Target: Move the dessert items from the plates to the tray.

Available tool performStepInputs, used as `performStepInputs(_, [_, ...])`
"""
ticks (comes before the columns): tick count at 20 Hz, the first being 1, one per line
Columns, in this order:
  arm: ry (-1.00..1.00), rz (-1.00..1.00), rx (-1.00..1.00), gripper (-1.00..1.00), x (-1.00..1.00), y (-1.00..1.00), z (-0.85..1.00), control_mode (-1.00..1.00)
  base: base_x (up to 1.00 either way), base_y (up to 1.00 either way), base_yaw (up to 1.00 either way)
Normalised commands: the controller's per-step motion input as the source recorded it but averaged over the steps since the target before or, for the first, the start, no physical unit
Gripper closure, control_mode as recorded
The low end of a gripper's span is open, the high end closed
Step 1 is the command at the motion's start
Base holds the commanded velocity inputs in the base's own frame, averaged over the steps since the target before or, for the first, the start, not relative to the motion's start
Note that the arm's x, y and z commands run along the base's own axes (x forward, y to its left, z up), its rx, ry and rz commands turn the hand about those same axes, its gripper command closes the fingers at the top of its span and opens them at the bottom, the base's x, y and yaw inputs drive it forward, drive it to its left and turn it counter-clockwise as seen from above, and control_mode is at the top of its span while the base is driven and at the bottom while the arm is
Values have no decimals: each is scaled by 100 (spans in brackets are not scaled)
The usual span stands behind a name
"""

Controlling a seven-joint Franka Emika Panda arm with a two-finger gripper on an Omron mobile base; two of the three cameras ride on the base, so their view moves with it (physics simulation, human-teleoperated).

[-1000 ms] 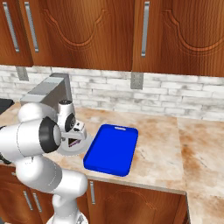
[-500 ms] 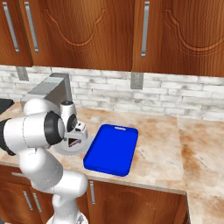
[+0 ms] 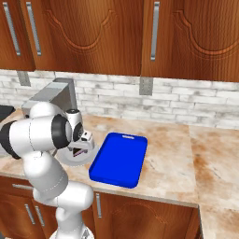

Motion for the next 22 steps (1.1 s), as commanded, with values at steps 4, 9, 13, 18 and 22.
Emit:
performStepInputs(4, [0,0,0,100,0,0,0,-100,0,0,0])
performStepInputs(9, [0,0,0,100,1,0,0,-100,0,0,0])
performStepInputs(13, [0,0,0,100,-9,-12,29,-100,0,0,0])
performStepInputs(18, [0,0,0,100,-9,-31,54,-100,0,0,0])
performStepInputs(22, [0,0,1,100,-1,-49,53,-100,0,0,0])
